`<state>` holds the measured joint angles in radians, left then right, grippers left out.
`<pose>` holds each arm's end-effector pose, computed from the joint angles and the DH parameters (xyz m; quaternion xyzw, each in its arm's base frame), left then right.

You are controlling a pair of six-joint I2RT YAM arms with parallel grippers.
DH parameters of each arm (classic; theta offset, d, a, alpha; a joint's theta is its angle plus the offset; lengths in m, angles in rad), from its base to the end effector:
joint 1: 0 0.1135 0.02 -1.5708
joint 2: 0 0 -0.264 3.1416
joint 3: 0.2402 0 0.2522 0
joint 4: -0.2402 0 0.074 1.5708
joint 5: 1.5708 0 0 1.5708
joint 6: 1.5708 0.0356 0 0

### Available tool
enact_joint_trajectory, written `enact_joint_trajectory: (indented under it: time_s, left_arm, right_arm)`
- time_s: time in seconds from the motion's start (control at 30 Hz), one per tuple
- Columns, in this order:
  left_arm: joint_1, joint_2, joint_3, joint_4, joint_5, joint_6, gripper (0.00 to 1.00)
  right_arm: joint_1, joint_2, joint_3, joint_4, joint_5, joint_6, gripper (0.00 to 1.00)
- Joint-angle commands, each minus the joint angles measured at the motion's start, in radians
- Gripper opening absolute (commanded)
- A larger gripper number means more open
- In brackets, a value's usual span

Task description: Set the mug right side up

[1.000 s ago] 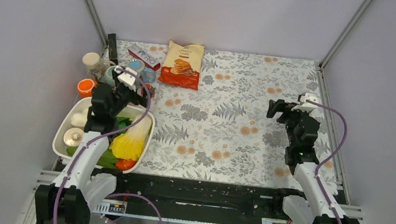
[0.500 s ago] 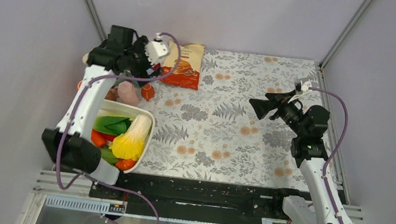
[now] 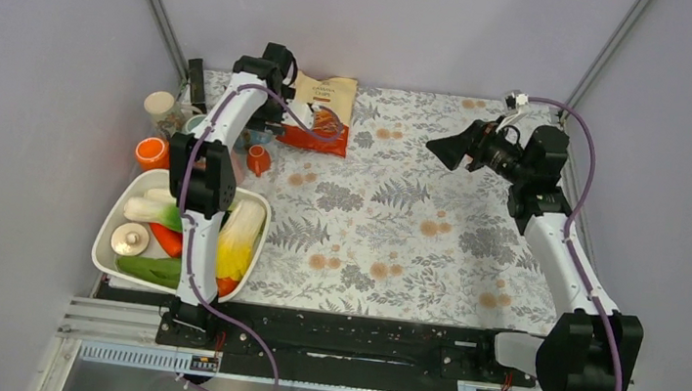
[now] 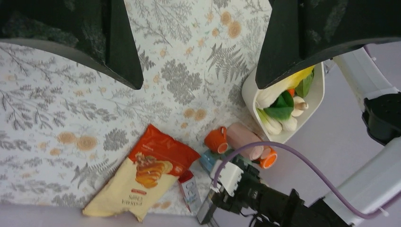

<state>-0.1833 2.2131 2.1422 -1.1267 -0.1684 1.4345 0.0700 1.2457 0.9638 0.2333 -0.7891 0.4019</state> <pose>0.4598 -0.0792 0.2658 0.6977 0.6872 0.1752 0.1015 0.2842 0.0452 0.3483 -0.1511 0.7031 0.4195 0.5540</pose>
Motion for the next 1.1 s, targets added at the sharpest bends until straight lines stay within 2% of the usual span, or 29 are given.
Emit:
enact_joint_trajectory:
  time_s: [0.0, 0.1, 0.2, 0.37, 0.43, 0.53, 0.6, 0.83, 0.9, 1.03, 1.07]
  left_arm:
    - [-0.003, 0.007, 0.012, -0.039, -0.098, 0.15, 0.73]
    - [-0.008, 0.076, 0.057, -0.057, -0.108, 0.115, 0.68]
    - [-0.02, 0.105, 0.089, -0.057, -0.05, 0.072, 0.68]
    - [-0.035, 0.112, 0.064, -0.061, 0.03, 0.038, 0.67]
    - [-0.031, 0.134, 0.066, -0.046, 0.016, 0.032, 0.63]
    - [-0.024, 0.187, 0.118, -0.042, -0.028, 0.034, 0.5]
    - [-0.024, 0.211, 0.135, -0.044, -0.057, 0.051, 0.45]
    - [-0.015, 0.248, 0.128, -0.012, -0.127, 0.066, 0.45]
    - [-0.014, 0.25, 0.128, -0.003, -0.14, 0.071, 0.39]
    - [-0.017, 0.222, 0.118, 0.055, -0.132, 0.058, 0.02]
    - [-0.019, 0.206, 0.108, 0.078, -0.119, 0.053, 0.0]
  right_arm:
    - [0.01, 0.038, 0.084, -0.199, -0.011, -0.083, 0.99]
    - [0.01, 0.059, 0.118, -0.227, 0.013, -0.11, 0.99]
    - [0.011, 0.081, 0.14, -0.227, 0.025, -0.107, 0.99]
    - [0.013, 0.102, 0.147, -0.227, 0.042, -0.088, 0.99]
    - [0.016, 0.103, 0.138, -0.228, 0.049, -0.083, 0.99]
    - [0.02, 0.095, 0.128, -0.227, 0.06, -0.075, 0.99]
    - [0.022, 0.086, 0.123, -0.227, 0.063, -0.08, 0.99]
    - [0.024, 0.099, 0.139, -0.274, 0.074, -0.094, 0.99]
    - [0.026, 0.098, 0.139, -0.275, 0.077, -0.095, 0.99]
    - [0.027, 0.083, 0.133, -0.276, 0.085, -0.091, 0.99]
    - [0.028, 0.078, 0.132, -0.275, 0.089, -0.093, 0.99]
